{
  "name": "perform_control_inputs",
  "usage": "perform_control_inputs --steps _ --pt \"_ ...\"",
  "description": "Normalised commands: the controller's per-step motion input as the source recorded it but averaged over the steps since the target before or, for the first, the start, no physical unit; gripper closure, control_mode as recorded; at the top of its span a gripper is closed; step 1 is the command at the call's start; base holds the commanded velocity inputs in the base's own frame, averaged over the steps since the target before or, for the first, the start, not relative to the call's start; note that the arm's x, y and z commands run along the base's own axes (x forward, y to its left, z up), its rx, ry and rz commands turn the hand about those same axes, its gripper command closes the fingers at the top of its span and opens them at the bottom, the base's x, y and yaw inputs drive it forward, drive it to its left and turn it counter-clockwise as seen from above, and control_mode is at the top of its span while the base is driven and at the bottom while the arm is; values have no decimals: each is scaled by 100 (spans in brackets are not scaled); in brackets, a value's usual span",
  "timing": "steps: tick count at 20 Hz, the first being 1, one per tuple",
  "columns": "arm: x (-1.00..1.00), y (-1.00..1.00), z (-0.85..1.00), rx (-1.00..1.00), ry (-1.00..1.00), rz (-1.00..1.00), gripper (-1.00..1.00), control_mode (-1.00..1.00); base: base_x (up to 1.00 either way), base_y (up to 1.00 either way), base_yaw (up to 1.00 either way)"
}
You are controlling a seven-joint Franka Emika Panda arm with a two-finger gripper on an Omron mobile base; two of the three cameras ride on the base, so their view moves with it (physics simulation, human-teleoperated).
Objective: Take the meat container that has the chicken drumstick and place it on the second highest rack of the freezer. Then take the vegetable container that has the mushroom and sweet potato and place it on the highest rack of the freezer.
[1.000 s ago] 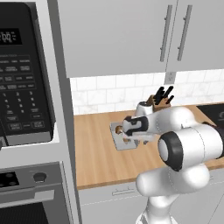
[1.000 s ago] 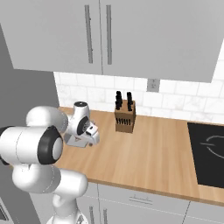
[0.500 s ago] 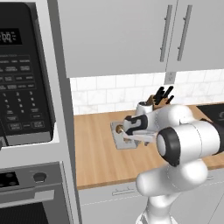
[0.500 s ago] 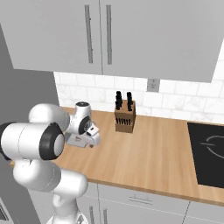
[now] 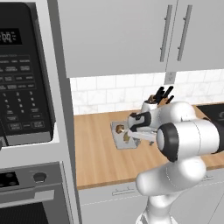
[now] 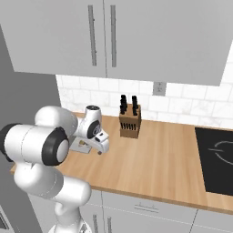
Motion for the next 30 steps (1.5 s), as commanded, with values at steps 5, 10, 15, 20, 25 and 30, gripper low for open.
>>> perform_control_inputs --steps 5,10,15,20,25,30 --pt "0 -8 0 0 8 -1 -100 -100 0 0 0" --pt "0 1 -4 0 3 0 -100 -100 0 0 0" --pt "0 30 -27 0 0 0 -100 -100 0 0 0" --pt "0 12 -32 0 0 0 -100 -100 0 0 0" --pt "0 1 -16 0 0 0 -100 -100 0 0 0" --pt "0 5 -2 0 0 0 100 -100 0 0 0"
